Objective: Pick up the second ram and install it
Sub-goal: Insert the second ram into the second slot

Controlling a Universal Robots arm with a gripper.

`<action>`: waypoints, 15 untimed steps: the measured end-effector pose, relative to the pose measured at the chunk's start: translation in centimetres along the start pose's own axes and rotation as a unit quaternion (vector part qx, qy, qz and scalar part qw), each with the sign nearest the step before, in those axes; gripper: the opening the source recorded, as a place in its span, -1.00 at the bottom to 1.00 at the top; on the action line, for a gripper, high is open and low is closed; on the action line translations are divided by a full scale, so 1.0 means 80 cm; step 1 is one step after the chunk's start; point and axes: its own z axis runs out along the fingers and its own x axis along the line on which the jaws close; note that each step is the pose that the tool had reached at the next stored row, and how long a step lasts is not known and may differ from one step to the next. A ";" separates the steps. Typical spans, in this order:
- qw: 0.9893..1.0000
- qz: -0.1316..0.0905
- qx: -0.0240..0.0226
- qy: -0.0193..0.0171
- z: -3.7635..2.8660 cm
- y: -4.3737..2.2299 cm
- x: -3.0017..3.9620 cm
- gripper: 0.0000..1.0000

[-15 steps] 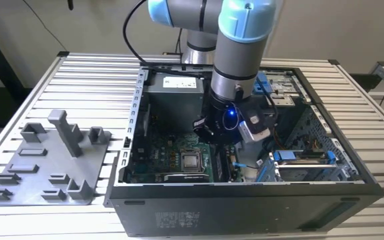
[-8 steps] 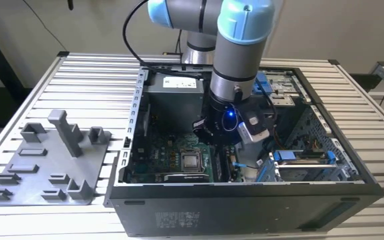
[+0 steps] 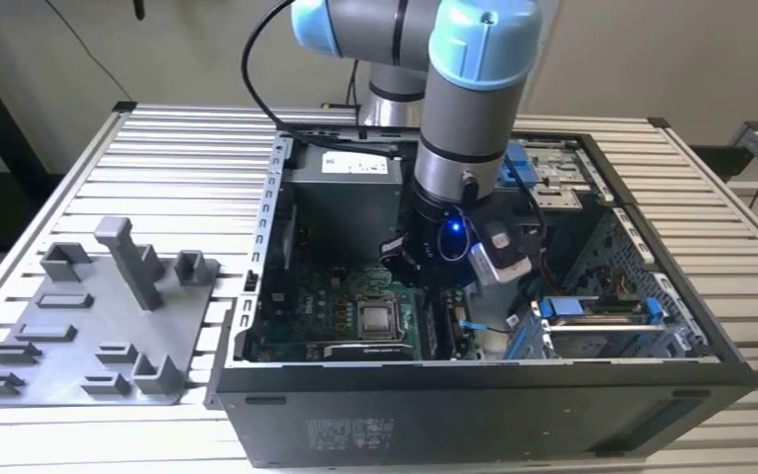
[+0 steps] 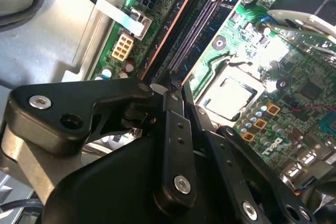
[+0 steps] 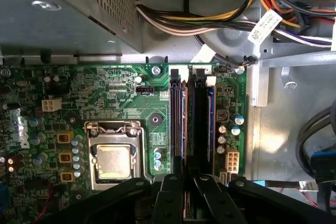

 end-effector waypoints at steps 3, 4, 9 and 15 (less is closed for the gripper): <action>1.000 0.000 0.000 0.000 0.0006 0.0000 -0.0003 -0.72; 1.000 0.000 0.000 0.000 0.0007 0.0000 -0.0006 -0.72; 1.000 0.000 0.000 0.000 0.0013 0.0002 -0.0014 -0.72; 1.000 0.000 0.000 0.000 0.0021 0.0003 -0.0014 -0.72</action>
